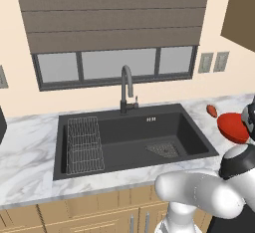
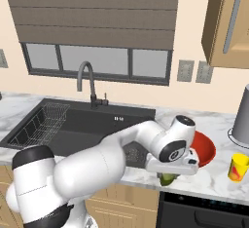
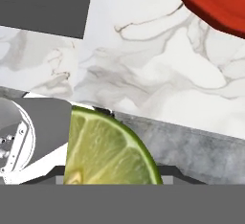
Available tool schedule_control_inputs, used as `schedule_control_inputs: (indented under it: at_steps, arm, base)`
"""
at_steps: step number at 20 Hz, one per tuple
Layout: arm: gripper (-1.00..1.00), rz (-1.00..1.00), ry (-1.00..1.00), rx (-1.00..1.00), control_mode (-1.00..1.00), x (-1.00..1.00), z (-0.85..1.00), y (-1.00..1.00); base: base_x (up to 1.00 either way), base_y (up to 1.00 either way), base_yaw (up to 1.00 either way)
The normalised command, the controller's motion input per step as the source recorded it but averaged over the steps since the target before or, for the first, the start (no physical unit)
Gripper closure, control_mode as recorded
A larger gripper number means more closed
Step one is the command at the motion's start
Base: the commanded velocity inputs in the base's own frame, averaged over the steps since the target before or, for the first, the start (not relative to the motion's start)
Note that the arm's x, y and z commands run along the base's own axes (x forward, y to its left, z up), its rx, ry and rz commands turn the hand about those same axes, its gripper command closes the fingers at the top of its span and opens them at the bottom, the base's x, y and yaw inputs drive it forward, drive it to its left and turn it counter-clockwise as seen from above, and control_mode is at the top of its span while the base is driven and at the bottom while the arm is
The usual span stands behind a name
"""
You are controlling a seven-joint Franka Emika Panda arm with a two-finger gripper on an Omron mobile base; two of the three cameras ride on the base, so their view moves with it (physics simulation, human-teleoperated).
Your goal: Remove the sweet potato and lemon wedge from the sink. Then move the bowl and cup from the counter to the sink for washing.
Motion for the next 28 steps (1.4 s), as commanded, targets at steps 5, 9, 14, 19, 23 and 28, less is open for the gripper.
schedule_control_inputs:
  at_steps: [5, 9, 14, 19, 23, 28]
  arm:
    - [1.00, 0.01, -0.01, 0.03, -1.00, 0.10, -0.02, -0.27]
    - [1.00, 0.00, 0.00, 0.03, -1.00, 0.17, -0.01, -0.27]
    - [1.00, 0.01, 0.00, 0.03, -1.00, 0.14, -0.02, -0.28]
    - [1.00, 0.01, 0.00, 0.03, -1.00, 0.10, -0.04, -0.24]
    - [1.00, 0.00, 0.00, 0.04, -1.00, 0.12, -0.09, -0.19]
    - [1.00, 0.00, 0.00, 0.03, -1.00, 0.15, -0.09, -0.22]
  base:
    - [0.00, 0.00, 0.00]
    - [0.00, 0.00, 0.00]
    - [0.00, 0.00, 0.00]
    - [0.00, 0.00, 0.00]
    - [0.00, 0.00, 0.00]
    - [0.00, 0.00, 0.00]
